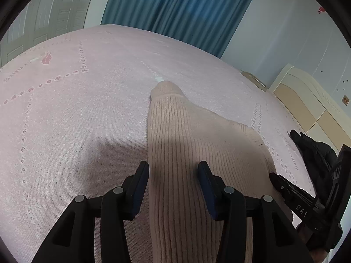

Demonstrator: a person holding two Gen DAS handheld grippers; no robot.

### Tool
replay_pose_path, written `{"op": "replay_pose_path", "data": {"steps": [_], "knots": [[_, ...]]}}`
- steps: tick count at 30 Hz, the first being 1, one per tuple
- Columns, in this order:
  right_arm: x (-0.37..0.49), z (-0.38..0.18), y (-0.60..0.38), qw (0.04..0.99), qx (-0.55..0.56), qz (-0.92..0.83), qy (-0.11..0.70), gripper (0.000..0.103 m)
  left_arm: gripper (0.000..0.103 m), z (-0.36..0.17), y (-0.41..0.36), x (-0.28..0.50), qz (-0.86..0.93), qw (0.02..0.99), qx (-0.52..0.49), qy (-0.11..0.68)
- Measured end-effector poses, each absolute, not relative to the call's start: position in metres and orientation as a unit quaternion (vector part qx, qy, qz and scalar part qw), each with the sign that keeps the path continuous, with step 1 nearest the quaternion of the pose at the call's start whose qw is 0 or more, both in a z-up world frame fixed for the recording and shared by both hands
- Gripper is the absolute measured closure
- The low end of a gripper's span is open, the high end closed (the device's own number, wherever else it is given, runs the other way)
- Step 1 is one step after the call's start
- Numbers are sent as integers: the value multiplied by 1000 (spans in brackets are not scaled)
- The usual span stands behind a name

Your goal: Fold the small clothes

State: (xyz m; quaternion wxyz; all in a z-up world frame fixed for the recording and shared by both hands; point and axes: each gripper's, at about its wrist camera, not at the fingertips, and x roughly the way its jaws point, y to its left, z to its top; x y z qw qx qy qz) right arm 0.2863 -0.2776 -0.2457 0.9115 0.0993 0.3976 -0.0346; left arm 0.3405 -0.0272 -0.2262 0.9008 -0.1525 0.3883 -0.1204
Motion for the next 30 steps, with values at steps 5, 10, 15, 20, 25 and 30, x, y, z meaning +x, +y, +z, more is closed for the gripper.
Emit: {"op": "replay_pose_path", "data": {"steps": [5,10,15,20,25,30], "knots": [[282,-240,-275,910,90,-38,403,72,57,-223,-30,333,-114,903,-141,388],[273,-232,-269,911,57,-40,406,71,54,-218,-42,318,-106,913,-103,380],[250,-229,-268,911,36,-46,408,44,50,-214,-52,293,-81,921,-69,376],[236,-229,-269,905,37,-37,422,23,46,-218,-51,281,-72,902,-47,423],[215,-209,-263,902,45,-43,428,20,49,-200,-38,251,-53,901,-59,426],[180,-170,-250,907,39,-42,416,16,48,-161,-28,221,-58,904,-76,417]]}}
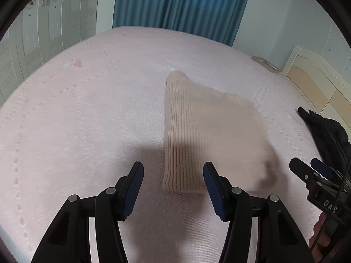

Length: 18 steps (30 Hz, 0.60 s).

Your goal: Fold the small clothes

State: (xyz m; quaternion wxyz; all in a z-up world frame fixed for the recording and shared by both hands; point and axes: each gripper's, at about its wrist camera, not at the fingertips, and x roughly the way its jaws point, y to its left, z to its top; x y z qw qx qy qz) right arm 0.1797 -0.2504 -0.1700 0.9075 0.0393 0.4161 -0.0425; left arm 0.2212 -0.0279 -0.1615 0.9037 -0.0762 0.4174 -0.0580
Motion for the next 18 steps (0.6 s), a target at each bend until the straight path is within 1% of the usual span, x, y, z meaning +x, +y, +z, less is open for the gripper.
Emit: {"op": "replay_pose_path", "data": {"steps": [2,4,5,8,13,18], "knots": [[164,-153,-247,911,43,-46,408,13,43,-145,-28,208,-63,906,-66,412],[148,-137,-244,914,47,-50,400,11,41,-127,-29,192,-57,910,-58,407],[139,-130,-242,915,46,-52,398,10,38,-117,-28,182,-52,913,-54,400],[114,-110,-238,918,45,-58,390,9,34,-96,-27,159,-37,920,-42,388],[81,-85,-233,923,40,-67,377,7,34,-74,-28,134,-37,922,-31,385],[56,-74,-230,923,40,-71,376,6,34,-59,-32,111,-29,928,-21,372]]}}
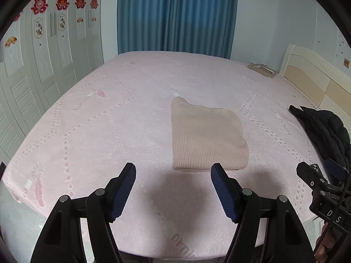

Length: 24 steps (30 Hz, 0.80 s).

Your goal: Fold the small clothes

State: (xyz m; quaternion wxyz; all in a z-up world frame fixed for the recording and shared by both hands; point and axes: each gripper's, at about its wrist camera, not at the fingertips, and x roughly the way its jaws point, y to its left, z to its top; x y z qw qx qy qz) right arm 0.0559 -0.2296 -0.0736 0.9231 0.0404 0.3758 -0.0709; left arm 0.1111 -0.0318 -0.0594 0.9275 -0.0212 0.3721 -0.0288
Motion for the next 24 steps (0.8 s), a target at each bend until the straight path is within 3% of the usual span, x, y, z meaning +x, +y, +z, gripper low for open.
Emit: {"op": "replay_pose_path", "data": {"steps": [24], "knots": [[30,-61,-220,925,36,-72,371,5,32,-55,-31,91,-21,926,-25,375]]}}
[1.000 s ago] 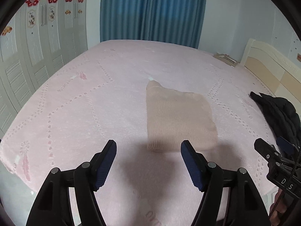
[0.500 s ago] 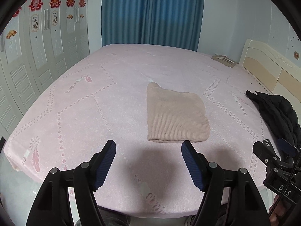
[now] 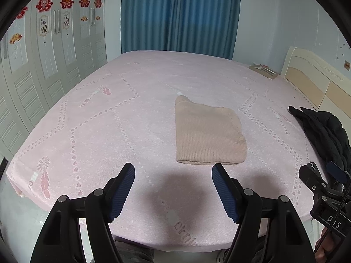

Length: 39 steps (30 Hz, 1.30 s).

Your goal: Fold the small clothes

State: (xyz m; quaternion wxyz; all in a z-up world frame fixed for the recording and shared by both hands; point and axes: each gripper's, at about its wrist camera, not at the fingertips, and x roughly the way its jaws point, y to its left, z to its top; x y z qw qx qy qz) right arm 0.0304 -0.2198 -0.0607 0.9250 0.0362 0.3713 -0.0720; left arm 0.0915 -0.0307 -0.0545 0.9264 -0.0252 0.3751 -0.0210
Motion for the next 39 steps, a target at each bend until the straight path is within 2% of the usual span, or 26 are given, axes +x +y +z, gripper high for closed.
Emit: {"op": "replay_pose_path", "data": {"steps": [39], "knots": [[36,-68,-227,921,41,-83,380,5,32,-58,-32,97,-22,925,-20,379]]}}
